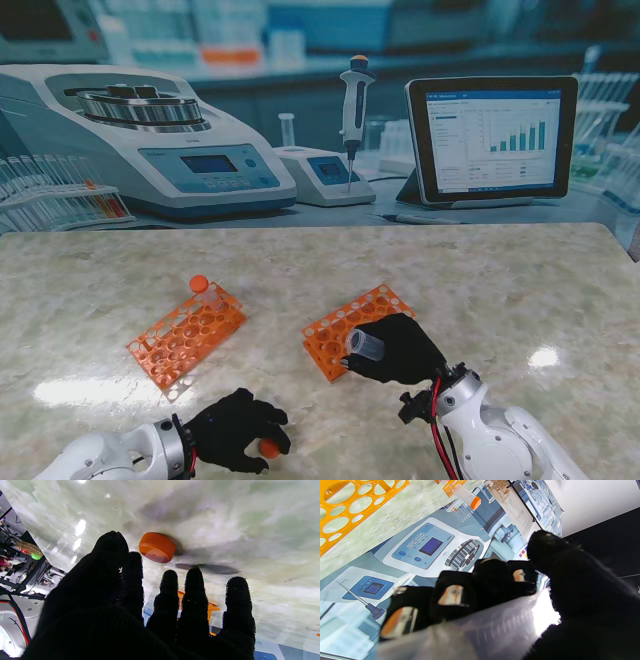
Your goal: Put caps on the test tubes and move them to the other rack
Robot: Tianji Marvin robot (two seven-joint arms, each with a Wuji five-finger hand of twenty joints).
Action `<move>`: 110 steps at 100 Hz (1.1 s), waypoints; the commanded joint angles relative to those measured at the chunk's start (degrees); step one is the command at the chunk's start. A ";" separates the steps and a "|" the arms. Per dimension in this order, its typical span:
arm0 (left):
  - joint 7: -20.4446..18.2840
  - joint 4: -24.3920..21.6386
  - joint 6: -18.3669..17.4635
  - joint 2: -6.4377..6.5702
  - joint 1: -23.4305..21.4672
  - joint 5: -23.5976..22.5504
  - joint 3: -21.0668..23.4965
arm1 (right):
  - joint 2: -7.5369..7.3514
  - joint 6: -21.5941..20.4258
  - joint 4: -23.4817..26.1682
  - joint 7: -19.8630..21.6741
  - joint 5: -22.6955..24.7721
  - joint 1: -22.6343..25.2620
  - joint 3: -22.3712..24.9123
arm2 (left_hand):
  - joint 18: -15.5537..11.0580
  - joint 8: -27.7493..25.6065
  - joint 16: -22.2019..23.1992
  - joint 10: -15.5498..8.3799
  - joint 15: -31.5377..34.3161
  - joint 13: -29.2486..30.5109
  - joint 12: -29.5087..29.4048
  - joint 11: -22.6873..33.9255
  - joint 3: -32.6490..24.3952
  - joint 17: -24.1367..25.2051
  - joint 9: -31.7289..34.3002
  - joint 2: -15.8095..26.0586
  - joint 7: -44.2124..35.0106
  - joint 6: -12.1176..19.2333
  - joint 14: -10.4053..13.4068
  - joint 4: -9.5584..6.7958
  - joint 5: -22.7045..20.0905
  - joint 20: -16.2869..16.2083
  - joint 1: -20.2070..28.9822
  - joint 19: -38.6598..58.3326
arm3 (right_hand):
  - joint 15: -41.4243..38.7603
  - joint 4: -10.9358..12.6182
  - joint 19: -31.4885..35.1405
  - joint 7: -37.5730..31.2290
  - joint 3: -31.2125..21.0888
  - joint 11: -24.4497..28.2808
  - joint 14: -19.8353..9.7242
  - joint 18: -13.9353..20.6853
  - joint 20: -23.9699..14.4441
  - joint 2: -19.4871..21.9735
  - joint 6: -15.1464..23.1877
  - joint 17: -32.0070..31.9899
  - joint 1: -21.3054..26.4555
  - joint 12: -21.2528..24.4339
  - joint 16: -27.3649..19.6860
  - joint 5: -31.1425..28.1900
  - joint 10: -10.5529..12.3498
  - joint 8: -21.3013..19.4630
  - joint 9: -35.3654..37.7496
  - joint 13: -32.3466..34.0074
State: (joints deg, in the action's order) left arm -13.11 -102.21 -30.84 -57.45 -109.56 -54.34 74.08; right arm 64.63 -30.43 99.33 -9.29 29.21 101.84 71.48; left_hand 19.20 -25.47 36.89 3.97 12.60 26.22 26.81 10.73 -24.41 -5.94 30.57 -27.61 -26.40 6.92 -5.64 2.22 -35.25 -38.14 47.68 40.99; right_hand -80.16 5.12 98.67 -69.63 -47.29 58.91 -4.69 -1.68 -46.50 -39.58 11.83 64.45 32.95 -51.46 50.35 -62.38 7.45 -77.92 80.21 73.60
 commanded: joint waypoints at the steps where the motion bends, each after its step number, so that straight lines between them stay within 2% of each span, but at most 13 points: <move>1: -0.22 1.01 -0.16 0.14 -0.22 -0.28 -0.36 | 0.14 0.38 0.40 -0.07 0.01 0.47 -0.05 | -1.35 -1.82 3.90 -2.18 5.66 1.12 2.05 1.25 -2.33 0.31 0.46 -2.15 -2.42 2.49 0.05 2.00 -0.42 -2.75 -1.63 1.70 | -12.40 -0.70 16.95 -5.15 -0.09 0.44 -5.66 4.93 -1.88 0.75 0.63 4.43 3.45 -1.24 4.36 -1.70 0.55 -2.55 2.36 2.15; 13: 0.44 1.65 -0.38 0.19 0.25 -1.37 -0.82 | 0.15 0.54 0.47 -0.15 0.14 0.53 0.07 | -2.26 -4.41 9.50 -2.72 9.47 0.62 5.03 2.83 -3.37 0.16 0.77 -2.63 -5.21 3.37 1.04 2.20 0.16 -4.55 -1.58 4.26 | -12.40 -0.83 16.93 -5.13 0.02 0.35 -5.64 4.93 -1.86 0.79 0.63 4.43 3.47 -1.28 4.35 -1.70 0.55 -2.59 2.36 2.15; 26: 1.79 2.34 -0.49 0.09 0.50 -2.07 -1.18 | 0.18 0.62 0.61 -0.37 0.32 0.72 0.27 | -3.39 -9.21 16.14 -3.40 15.45 0.38 9.33 5.34 -1.21 -0.29 1.46 -3.16 -9.11 4.77 2.53 3.42 0.87 -7.04 1.61 8.17 | -12.38 -1.00 16.92 -5.05 0.16 0.23 -5.59 4.93 -1.84 0.76 0.66 4.43 3.45 -1.30 4.33 -1.64 0.45 -2.60 2.34 2.15; 36: 2.44 2.84 -0.33 0.07 0.87 -2.51 -1.58 | 0.18 0.62 0.72 -0.44 0.46 0.87 0.44 | -4.05 -10.44 19.18 -3.76 19.37 0.27 11.66 6.82 0.24 -0.63 1.90 -2.79 -10.39 5.29 3.59 2.70 1.00 -8.34 4.71 10.47 | -12.36 -1.15 16.90 -4.97 0.28 0.06 -5.52 4.93 -1.82 0.82 0.69 4.43 3.49 -1.28 4.32 -1.60 0.45 -2.60 2.33 2.14; 46: 2.45 3.31 0.13 0.11 1.46 -2.75 -2.11 | 0.19 0.64 0.75 -0.47 0.47 0.91 0.54 | -4.28 -10.53 20.88 -3.94 21.92 0.24 13.14 7.92 0.77 -0.91 2.33 -2.34 -10.93 5.30 4.05 1.92 0.69 -9.26 7.11 12.22 | -12.29 -1.32 16.86 -4.87 0.43 -0.08 -5.29 4.91 -1.78 0.78 0.73 4.42 3.51 -1.31 4.28 -1.56 0.43 -2.61 2.32 2.13; 81: 4.55 5.99 2.07 -0.11 4.14 -2.95 -4.05 | 0.27 1.00 0.71 -0.80 0.49 0.85 0.71 | -5.18 -10.73 24.62 -4.79 28.17 1.90 16.91 11.72 2.55 -2.62 4.49 -0.70 -14.31 3.97 5.15 0.69 -0.47 -11.87 13.51 17.52 | -12.29 -1.80 16.83 -4.65 0.73 -0.28 -5.23 4.90 -1.72 0.89 0.84 4.42 3.59 -1.49 4.24 -1.48 0.37 -2.64 2.35 2.14; 83: 4.72 6.19 2.19 -0.13 4.32 -2.93 -4.17 | 0.28 1.03 0.69 -0.80 0.49 0.83 0.71 | -5.24 -10.62 24.87 -4.89 28.52 1.96 18.22 12.50 2.66 -2.68 4.49 -0.47 -14.58 3.98 5.26 0.61 -0.51 -12.06 14.02 17.89 | -12.29 -1.81 16.83 -4.64 0.70 -0.28 -5.23 4.90 -1.72 0.93 0.84 4.42 3.65 -1.49 4.24 -1.46 0.37 -2.64 2.35 2.14; 88: 5.16 6.67 2.47 -0.19 4.73 -2.87 -4.45 | 0.28 1.11 0.67 -0.81 0.47 0.81 0.73 | -5.40 -10.07 25.41 -5.01 29.29 2.35 25.86 11.67 2.93 -3.18 5.30 -0.28 -15.25 3.37 5.45 0.28 -0.58 -12.33 14.86 18.60 | -12.29 -1.86 16.83 -4.61 0.76 -0.31 -5.23 4.90 -1.72 0.98 0.86 4.41 3.58 -1.50 4.24 -1.44 0.35 -2.64 2.33 2.14; 92: 5.59 7.06 2.74 -0.24 5.06 -2.85 -4.70 | 0.29 1.14 0.65 -0.83 0.46 0.80 0.75 | -5.70 -10.04 29.70 -5.18 29.99 3.05 31.28 11.00 2.38 -3.68 6.38 -0.05 -15.78 2.92 5.55 0.25 -0.77 -12.59 15.66 19.36 | -12.29 -1.93 16.81 -4.58 0.83 -0.39 -5.23 4.89 -1.70 0.92 0.88 4.41 3.60 -1.49 4.24 -1.44 0.34 -2.65 2.32 2.14; 104: 6.42 8.24 3.40 -0.33 6.16 -2.78 -5.49 | 0.29 1.15 0.64 -0.88 0.52 0.82 0.86 | -6.38 -10.08 35.51 -5.31 29.83 4.77 35.90 9.19 1.91 -5.09 8.60 0.88 -16.91 2.48 5.12 0.01 -1.32 -13.32 18.14 21.40 | -12.30 -2.06 16.80 -4.52 0.89 -0.51 -5.23 4.89 -1.69 1.00 0.91 4.41 3.61 -1.50 4.23 -1.39 0.33 -2.66 2.33 2.13; 110: 6.70 8.79 3.71 -0.35 6.77 -2.80 -5.90 | 0.29 1.15 0.61 -0.88 0.51 0.81 0.90 | -7.21 -10.11 35.97 -5.67 29.49 5.79 36.52 8.39 2.17 -6.59 9.79 1.12 -17.30 2.53 5.05 -0.20 -1.81 -13.34 19.63 22.01 | -12.30 -2.11 16.80 -4.49 0.90 -0.54 -5.23 4.89 -1.68 1.01 0.93 4.41 3.63 -1.51 4.23 -1.39 0.34 -2.66 2.33 2.13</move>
State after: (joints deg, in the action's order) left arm -5.74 -95.16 -27.88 -57.86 -102.89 -56.76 68.52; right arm 64.70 -29.57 99.72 -10.12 29.71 102.27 72.41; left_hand 12.61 -35.39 71.53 -5.90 42.75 30.08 63.67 20.36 -21.82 -11.28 35.47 -26.81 -41.95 9.71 -0.05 4.55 -35.34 -50.71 61.24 62.48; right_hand -80.16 3.63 98.67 -69.63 -46.30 58.26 -4.69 -1.68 -46.46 -39.28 11.83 64.45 33.52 -52.01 50.35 -62.37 7.45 -77.98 80.21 73.60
